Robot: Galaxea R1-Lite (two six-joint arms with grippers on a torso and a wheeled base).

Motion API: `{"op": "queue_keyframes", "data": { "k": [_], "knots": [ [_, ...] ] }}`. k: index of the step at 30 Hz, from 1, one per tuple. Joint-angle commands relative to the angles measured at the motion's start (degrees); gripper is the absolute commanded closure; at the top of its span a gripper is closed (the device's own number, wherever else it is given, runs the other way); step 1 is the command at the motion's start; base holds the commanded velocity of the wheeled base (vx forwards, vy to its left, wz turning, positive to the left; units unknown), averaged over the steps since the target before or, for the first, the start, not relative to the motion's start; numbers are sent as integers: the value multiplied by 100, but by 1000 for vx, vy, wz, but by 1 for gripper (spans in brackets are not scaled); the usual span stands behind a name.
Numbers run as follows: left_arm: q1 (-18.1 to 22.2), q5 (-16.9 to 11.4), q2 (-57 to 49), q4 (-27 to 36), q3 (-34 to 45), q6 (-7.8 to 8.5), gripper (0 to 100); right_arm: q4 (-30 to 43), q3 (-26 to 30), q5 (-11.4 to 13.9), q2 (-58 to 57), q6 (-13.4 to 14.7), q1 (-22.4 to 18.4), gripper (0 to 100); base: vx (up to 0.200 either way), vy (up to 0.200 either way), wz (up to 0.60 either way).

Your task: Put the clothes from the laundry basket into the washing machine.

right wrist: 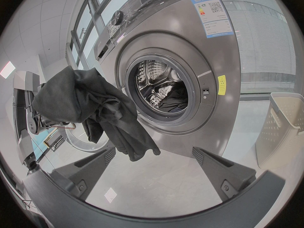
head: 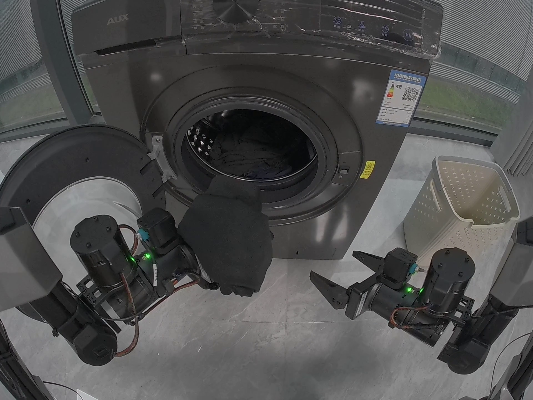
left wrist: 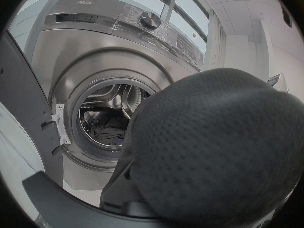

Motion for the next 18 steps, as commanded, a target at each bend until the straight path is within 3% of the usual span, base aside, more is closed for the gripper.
{"op": "queue_keyframes", "data": {
  "k": [1,12,18],
  "knots": [
    [-11,-1,74,-32,27,12,100,-4,8,-3,12,3,-15,0,200,0,0],
    [-143,-1,206,-32,-52,38,100,-4,-45,-3,-5,-6,117,0,200,0,0],
    [-416,-10,645,-23,-377,56,100,-4,-53,-12,-14,3,337,0,0,0,0]
  ]
}}
